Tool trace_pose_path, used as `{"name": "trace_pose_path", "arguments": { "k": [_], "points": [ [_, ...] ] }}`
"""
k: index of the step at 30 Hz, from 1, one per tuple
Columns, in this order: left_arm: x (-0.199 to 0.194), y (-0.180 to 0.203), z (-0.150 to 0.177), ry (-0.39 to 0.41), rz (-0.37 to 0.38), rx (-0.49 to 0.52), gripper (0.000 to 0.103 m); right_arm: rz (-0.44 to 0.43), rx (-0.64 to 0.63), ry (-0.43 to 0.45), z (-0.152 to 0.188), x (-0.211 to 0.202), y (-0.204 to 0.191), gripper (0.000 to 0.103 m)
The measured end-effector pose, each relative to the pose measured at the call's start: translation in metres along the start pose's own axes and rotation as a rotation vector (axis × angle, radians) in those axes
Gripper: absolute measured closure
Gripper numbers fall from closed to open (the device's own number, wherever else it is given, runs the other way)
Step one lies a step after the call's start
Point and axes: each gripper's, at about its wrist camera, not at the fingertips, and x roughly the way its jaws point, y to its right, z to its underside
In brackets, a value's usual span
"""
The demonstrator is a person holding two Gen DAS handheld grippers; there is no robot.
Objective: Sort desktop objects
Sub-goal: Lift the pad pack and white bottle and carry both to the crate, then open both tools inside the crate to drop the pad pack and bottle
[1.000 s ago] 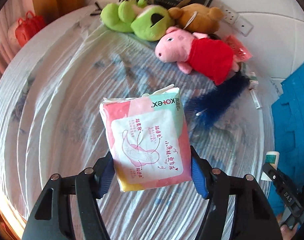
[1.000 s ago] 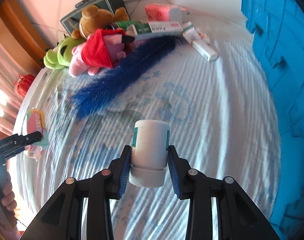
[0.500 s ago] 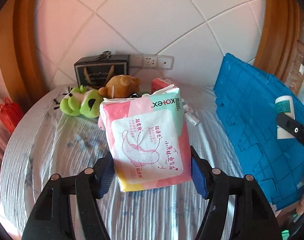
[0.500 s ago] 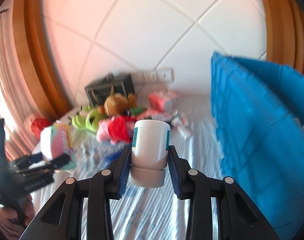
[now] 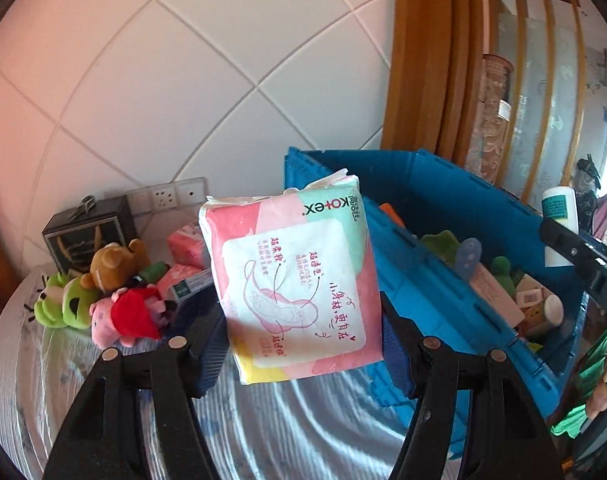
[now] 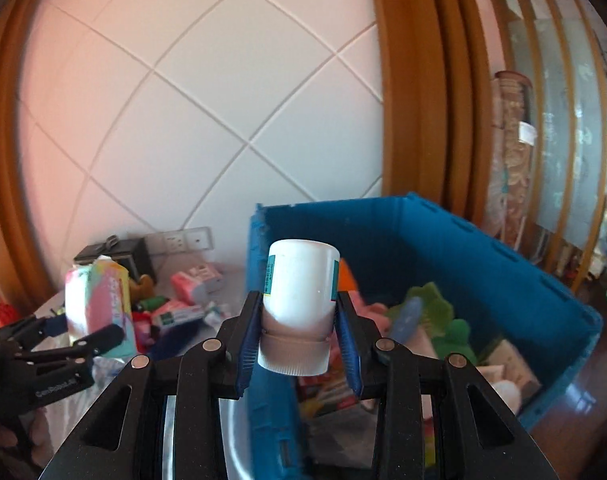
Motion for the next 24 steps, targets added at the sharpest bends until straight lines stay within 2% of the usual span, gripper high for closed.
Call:
{"name": "trace_pose_path", "arguments": {
  "k": [4, 8, 12, 16, 20, 24],
  "points": [
    [0.003, 0.050, -0.020, 0.032, 0.067, 0.058, 0.038, 0.134, 0.003, 0.007, 0.004, -0.002, 0.036, 0.068],
    [0.005, 0.107, -0.039, 0.059, 0.127, 0.118, 0.038, 0.220, -0.001, -0.001, 0.011, 0.005, 0.064, 0.068],
    [0.023, 0.164, -0.052, 0.042, 0.185, 0.181, 0.038, 0.242, 0.007, -0.016, 0.015, 0.010, 0.089, 0.068],
    [0.050, 0.202, -0.058, 0.000, 0.194, 0.211, 0.038, 0.249, 0.003, -0.034, 0.021, 0.024, 0.108, 0.068],
    [0.074, 0.218, -0.057, -0.079, 0.199, 0.263, 0.038, 0.259, 0.007, -0.045, 0.027, 0.034, 0.130, 0.068],
    [0.083, 0.215, -0.058, -0.126, 0.195, 0.245, 0.037, 0.255, 0.030, -0.061, 0.031, 0.045, 0.145, 0.068]
  ]
}}
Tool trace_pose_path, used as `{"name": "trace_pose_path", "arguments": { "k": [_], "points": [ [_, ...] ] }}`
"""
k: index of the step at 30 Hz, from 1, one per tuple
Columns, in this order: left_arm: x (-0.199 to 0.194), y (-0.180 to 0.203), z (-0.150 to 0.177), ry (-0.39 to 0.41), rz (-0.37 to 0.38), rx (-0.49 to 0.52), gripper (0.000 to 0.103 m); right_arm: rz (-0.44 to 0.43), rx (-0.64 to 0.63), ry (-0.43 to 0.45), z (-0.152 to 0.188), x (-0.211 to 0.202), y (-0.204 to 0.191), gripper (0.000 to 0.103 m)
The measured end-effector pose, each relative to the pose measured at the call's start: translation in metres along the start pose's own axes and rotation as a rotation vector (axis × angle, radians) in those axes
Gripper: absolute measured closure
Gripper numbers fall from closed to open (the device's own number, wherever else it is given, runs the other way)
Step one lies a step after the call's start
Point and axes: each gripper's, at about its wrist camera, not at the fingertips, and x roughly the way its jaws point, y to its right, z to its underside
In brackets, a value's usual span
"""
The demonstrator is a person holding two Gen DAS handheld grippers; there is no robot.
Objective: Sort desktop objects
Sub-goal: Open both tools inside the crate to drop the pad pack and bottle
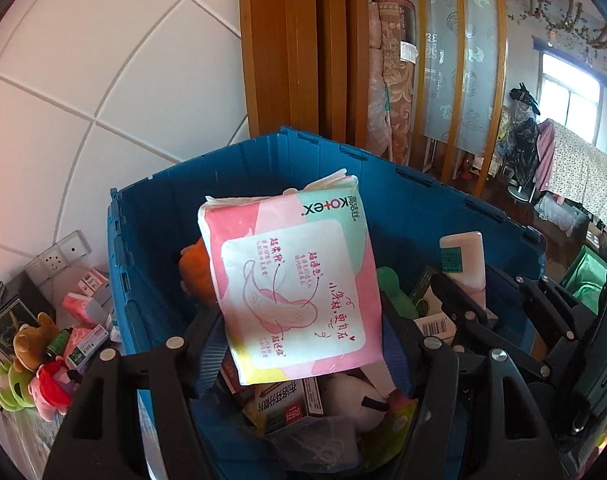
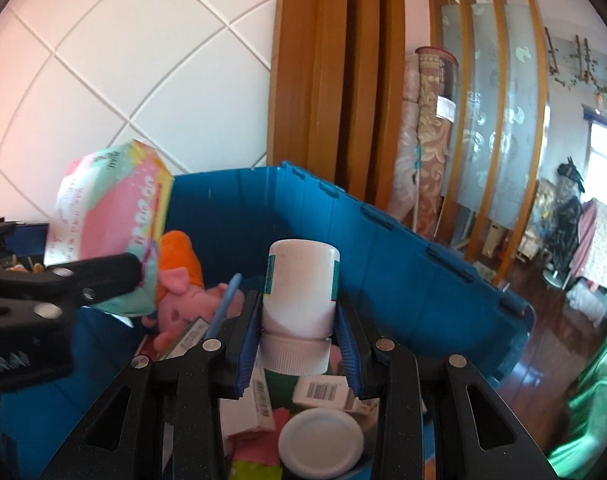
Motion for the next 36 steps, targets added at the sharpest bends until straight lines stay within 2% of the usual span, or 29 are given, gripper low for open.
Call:
{"name": "trace_pose_path", "arguments": {
  "k": [2, 7, 16, 21, 23, 26, 28, 31, 35, 36],
  "points": [
    [0.003, -0.002, 0.004, -0.032, 0.011, 0.003, 0.037, -0.010, 0.013, -0.007, 0.001, 0.007, 0.003, 0.068],
    [0.002, 0.014, 0.007, -0.046, -0.015, 0.089, 0.036, -0.015, 0.008, 0.000, 0.002, 0.011, 0.006, 0.068],
    [0.001, 0.003, 0.007, -0.061, 0.029, 0.043, 0.036, -0.005, 0.004, -0.013, 0.003, 0.011, -0.001, 0.067],
    [0.002, 0.006, 0.007, -0.057, 0.044, 0.046, 0.036, 0.002, 0.026, -0.024, 0.004, 0.013, 0.001, 0.036],
    [0.001, 0.003, 0.008, -0.053, 0.048, 0.036, 0.036, -0.001, 0.041, -0.013, 0.003, 0.010, 0.002, 0.028],
    [-0.001, -0.001, 0.008, -0.038, 0.061, 0.014, 0.036, 0.001, 0.039, -0.011, 0.002, 0.010, 0.002, 0.026],
    [-0.004, -0.004, 0.008, -0.020, 0.096, -0.002, 0.036, 0.003, 0.045, -0.013, 0.002, 0.011, 0.003, 0.024],
    [-0.010, -0.014, 0.010, 0.030, 0.122, -0.055, 0.036, -0.001, 0.057, -0.010, 0.002, 0.009, 0.004, 0.016],
    [-0.021, -0.029, 0.012, 0.085, 0.134, -0.138, 0.036, 0.007, 0.047, -0.021, -0.001, 0.007, 0.002, 0.000],
    [-0.025, -0.033, 0.013, 0.090, 0.140, -0.152, 0.036, -0.005, 0.036, -0.028, 0.000, 0.007, -0.001, 0.000]
  ]
}}
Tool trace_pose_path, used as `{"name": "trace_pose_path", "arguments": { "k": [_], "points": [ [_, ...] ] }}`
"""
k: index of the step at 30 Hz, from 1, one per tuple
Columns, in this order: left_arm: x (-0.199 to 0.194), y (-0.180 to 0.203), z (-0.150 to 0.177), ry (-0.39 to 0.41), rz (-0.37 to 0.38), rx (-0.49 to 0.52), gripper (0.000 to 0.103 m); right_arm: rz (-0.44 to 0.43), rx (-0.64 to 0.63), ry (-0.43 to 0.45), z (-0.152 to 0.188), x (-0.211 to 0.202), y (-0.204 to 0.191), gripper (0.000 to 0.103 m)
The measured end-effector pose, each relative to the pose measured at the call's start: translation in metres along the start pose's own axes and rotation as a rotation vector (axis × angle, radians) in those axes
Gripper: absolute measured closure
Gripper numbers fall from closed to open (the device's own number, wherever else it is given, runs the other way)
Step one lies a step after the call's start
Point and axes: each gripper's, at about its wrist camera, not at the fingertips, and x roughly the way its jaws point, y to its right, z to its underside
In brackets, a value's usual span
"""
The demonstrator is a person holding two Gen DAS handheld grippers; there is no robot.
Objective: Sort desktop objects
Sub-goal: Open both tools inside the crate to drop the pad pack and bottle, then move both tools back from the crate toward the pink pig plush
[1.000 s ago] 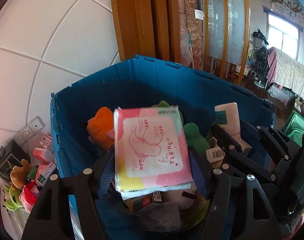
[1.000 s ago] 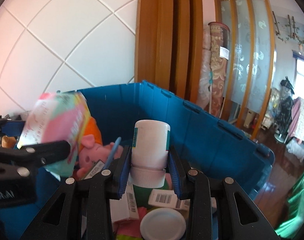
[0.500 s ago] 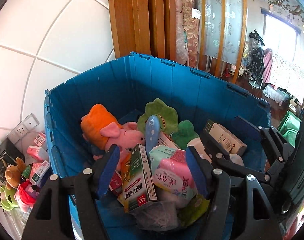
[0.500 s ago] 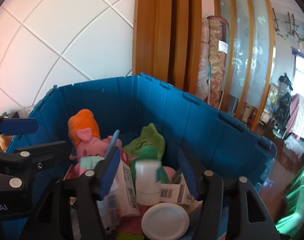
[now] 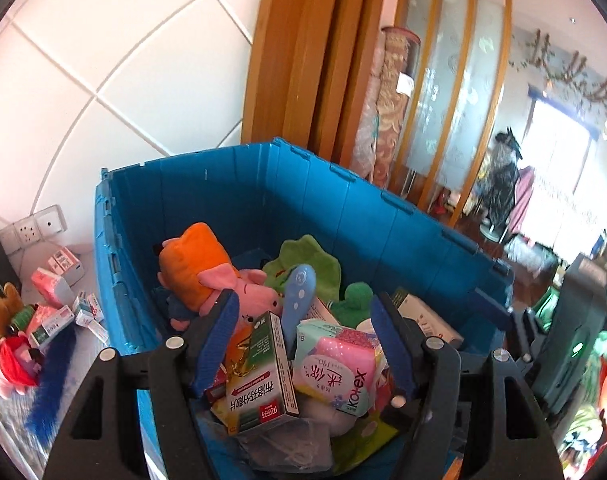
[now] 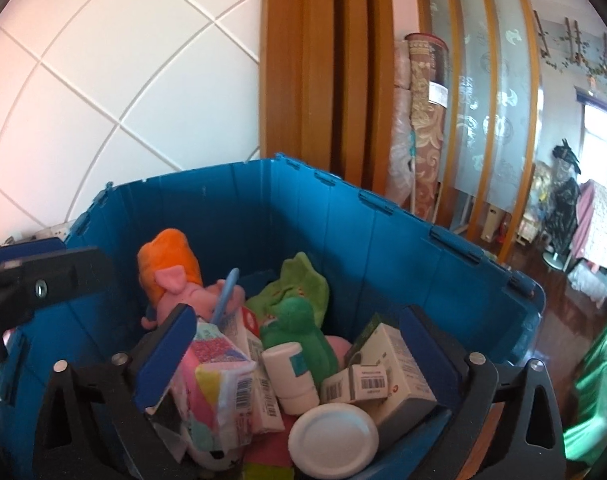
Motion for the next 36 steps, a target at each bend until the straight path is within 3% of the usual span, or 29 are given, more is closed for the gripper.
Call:
{"name": "trace_pose_path", "arguments": {
  "k": [3, 7, 11, 15, 26, 30, 36],
  "points": [
    [-0.016, -0.009, -0.001, 0.016, 0.009, -0.029, 0.036, 0.013, -0.045, -0.021, 0.002, -0.003, -0.011, 0.000],
    [-0.050, -0.022, 0.004, 0.108, -0.049, -0.036, 0.036, 0.017, -0.060, -0.001, 0.002, -0.019, -0.019, 0.000],
    [-0.080, -0.045, 0.015, 0.182, -0.059, -0.066, 0.036, 0.029, -0.058, 0.044, -0.003, -0.041, -0.031, 0.000],
    [-0.102, -0.074, 0.029, 0.196, -0.119, -0.083, 0.036, 0.013, -0.068, 0.077, -0.006, -0.061, -0.055, 0.000],
    [-0.165, -0.170, 0.075, 0.152, -0.280, -0.141, 0.036, -0.111, -0.180, 0.165, -0.007, -0.113, -0.169, 0.000],
    [-0.168, -0.208, 0.098, 0.068, -0.284, -0.150, 0.036, -0.181, -0.231, 0.192, -0.005, -0.127, -0.216, 0.000],
    [-0.169, -0.266, 0.126, 0.020, -0.369, -0.214, 0.036, -0.278, -0.281, 0.171, 0.003, -0.123, -0.272, 0.000]
  ]
}}
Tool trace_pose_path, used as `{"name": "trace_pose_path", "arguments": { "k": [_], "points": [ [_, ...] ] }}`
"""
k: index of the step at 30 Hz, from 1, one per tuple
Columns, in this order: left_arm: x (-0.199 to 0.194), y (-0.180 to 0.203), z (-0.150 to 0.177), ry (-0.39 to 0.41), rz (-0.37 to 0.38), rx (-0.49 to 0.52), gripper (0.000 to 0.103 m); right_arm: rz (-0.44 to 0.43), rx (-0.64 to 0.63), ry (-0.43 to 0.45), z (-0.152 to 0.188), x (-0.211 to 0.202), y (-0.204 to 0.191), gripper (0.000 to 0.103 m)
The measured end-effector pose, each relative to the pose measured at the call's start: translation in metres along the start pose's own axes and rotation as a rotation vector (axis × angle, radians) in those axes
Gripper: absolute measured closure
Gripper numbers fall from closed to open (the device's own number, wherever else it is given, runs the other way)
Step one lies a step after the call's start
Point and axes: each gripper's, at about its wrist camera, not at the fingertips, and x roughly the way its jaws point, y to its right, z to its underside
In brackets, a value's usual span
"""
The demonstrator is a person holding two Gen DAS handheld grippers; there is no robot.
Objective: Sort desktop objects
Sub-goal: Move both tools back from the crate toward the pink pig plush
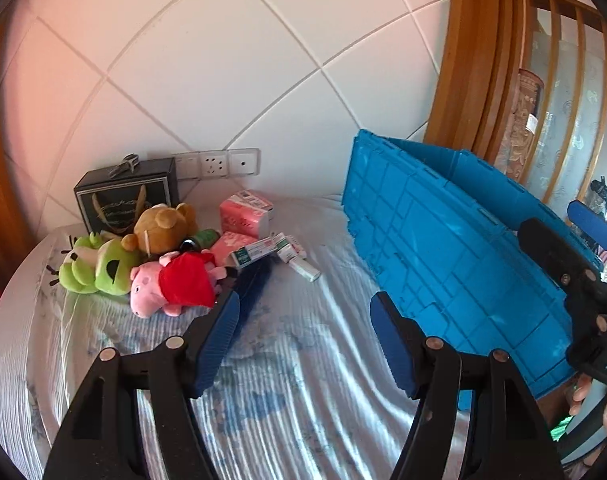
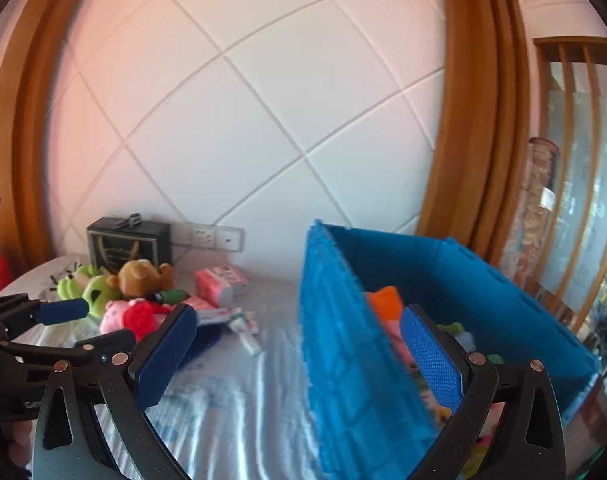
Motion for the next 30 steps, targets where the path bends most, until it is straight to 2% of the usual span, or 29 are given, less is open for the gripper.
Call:
{"name": "trace_pose_path", "arguments": {
  "k": [8, 12, 20, 24, 30],
  "points": [
    [0.061, -0.071, 0.025, -0.134, -0.068, -0.150, 0.036, -0.096, -0.036, -0.109, 0.015, 0.058, -0.045, 0.000],
    [0.098, -0.095, 0.036, -0.201, -0.107, -0.182, 0.036, -0.124, -0.045, -0.195, 0.033, 0.102, -0.055, 0.000],
    [0.164, -0.133, 0.052, -0.316, -0.136, -0.221, 0.036, -0.184, -0.051, -0.368, 0.072, 0.194, -0.076, 0.000],
    [0.191, -0.154, 0.049, -0.333, -0.185, -0.225, 0.036, -0.179, -0.047, -0.444, 0.090, 0.241, -0.078, 0.000],
    [0.225, -0.189, 0.024, -0.339, -0.229, -0.228, 0.036, -0.159, -0.055, -0.533, 0.113, 0.301, -0.076, 0.000]
  ]
}}
